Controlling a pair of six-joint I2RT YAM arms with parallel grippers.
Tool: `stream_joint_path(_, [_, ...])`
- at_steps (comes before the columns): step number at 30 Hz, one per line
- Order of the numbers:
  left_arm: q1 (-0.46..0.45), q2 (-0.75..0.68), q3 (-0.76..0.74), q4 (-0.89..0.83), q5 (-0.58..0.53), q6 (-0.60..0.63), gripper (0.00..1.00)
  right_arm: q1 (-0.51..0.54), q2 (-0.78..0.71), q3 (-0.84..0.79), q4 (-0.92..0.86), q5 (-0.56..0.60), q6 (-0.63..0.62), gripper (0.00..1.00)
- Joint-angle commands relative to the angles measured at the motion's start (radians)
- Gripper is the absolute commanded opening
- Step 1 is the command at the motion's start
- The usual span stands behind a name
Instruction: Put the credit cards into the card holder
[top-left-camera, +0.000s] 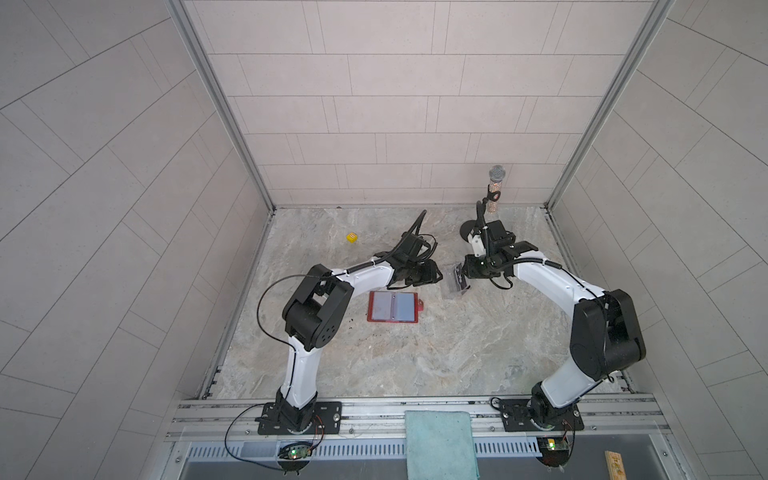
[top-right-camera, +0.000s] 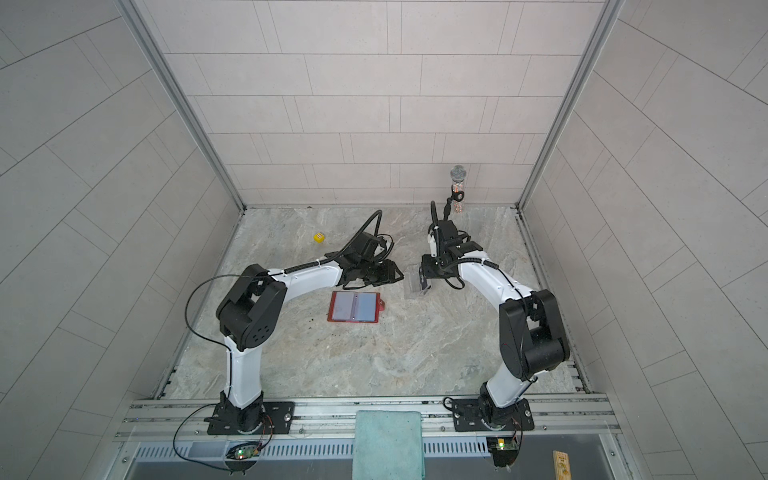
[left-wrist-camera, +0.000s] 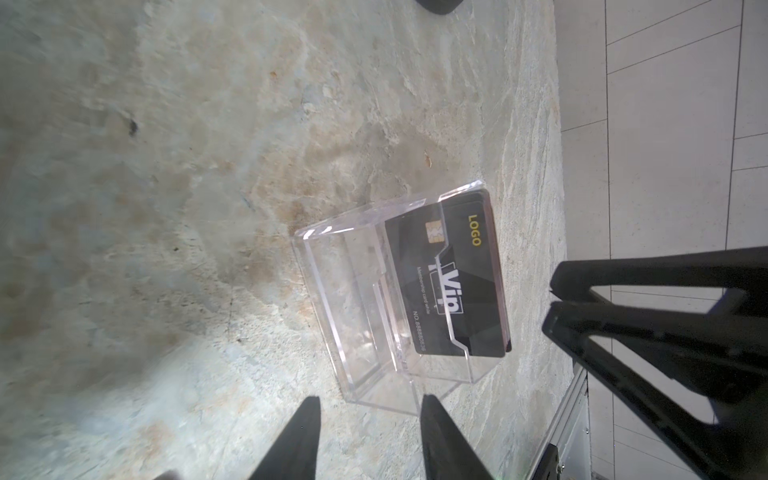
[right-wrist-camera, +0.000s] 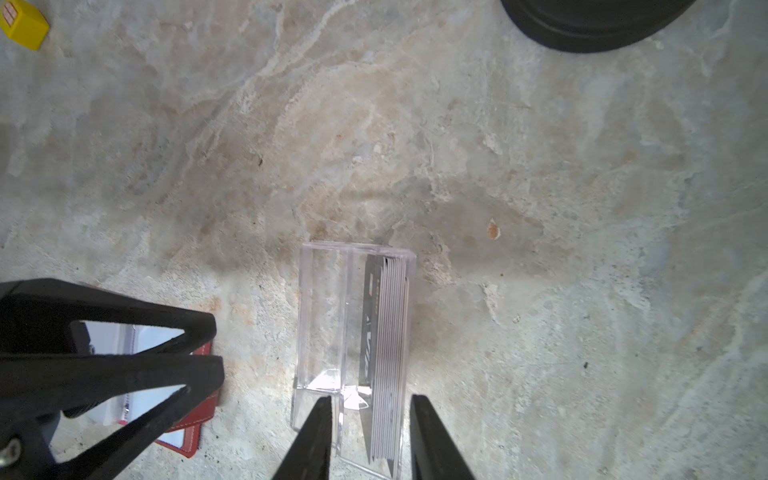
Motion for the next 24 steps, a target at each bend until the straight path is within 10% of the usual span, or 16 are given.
stream_joint_path(1, [-0.006, 0.046, 0.055, 0.014, 0.036, -0.035, 0.47, -0.006, 0.018, 0.014, -0.043, 0.028, -0.033, 0.36])
stream_joint_path(24, [-0.006, 0.208, 0.164, 0.036, 0.090, -0.104, 0.50, -0.027, 0.163, 0.102, -0.069, -0.020, -0.077, 0.42])
